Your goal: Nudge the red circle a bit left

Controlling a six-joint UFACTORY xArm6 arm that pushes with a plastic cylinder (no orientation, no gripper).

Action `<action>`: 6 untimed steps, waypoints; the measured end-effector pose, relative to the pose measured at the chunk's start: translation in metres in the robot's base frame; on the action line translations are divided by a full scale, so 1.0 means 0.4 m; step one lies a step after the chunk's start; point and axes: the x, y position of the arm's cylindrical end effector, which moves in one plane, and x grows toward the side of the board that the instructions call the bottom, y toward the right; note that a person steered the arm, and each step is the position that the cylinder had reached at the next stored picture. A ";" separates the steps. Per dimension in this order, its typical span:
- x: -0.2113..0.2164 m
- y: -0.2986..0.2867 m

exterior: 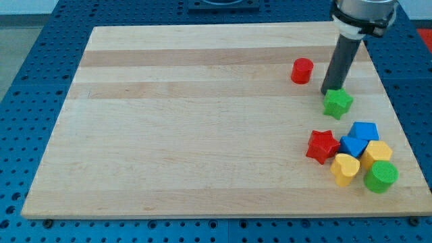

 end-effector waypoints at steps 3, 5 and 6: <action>0.113 0.000; 0.079 -0.012; 0.006 -0.008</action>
